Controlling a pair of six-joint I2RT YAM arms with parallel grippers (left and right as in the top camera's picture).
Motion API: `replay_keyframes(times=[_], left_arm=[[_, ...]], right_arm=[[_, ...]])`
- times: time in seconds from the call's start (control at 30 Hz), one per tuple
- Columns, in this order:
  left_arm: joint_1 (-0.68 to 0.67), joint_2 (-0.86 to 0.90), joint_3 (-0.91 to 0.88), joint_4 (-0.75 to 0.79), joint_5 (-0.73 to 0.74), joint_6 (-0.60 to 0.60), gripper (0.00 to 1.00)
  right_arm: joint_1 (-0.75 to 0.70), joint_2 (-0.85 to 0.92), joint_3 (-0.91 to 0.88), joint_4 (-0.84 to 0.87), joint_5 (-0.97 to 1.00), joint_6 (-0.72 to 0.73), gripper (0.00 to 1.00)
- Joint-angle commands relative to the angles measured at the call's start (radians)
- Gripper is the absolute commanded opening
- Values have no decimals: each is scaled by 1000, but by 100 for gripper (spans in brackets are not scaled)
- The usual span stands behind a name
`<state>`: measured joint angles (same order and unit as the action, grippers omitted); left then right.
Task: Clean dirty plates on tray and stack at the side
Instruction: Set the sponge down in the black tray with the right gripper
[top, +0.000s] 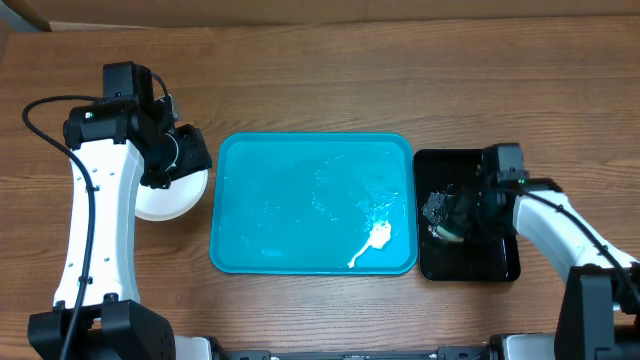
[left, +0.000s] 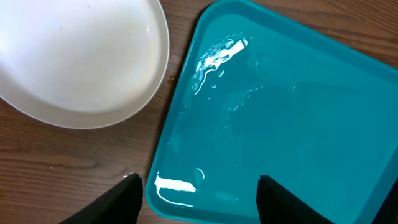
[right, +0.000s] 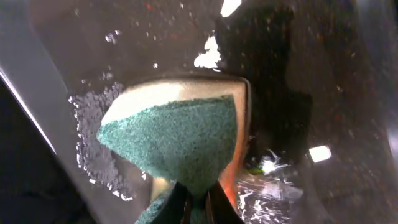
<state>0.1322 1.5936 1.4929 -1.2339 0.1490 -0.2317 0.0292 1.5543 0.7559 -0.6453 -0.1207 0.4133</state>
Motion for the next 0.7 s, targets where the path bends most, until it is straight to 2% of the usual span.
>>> replay_keyframes(times=[0.0,0.13,0.3,0.53,0.6,0.67], left_arm=[[-2,-3,13,0,-3,23,60],[-2,-3,13,0,-3,23,60],[-2,-3,13,0,-3,23,60],[-2,-3,13,0,-3,23,60],[-2,-3,13,0,-3,23,60],[-2,-3,13,0,-3,23,60]], right_arm=[[-1,8,-117,61,27,5,5],[-1,8,-136,119,-16,3,14],[-1,8,-32,80,-60,-85,10],[0,8,130,-48,-55,-214,11],[0,8,143,-68,-55,-213,17],[0,7,145,-74,-55,-213,28]])
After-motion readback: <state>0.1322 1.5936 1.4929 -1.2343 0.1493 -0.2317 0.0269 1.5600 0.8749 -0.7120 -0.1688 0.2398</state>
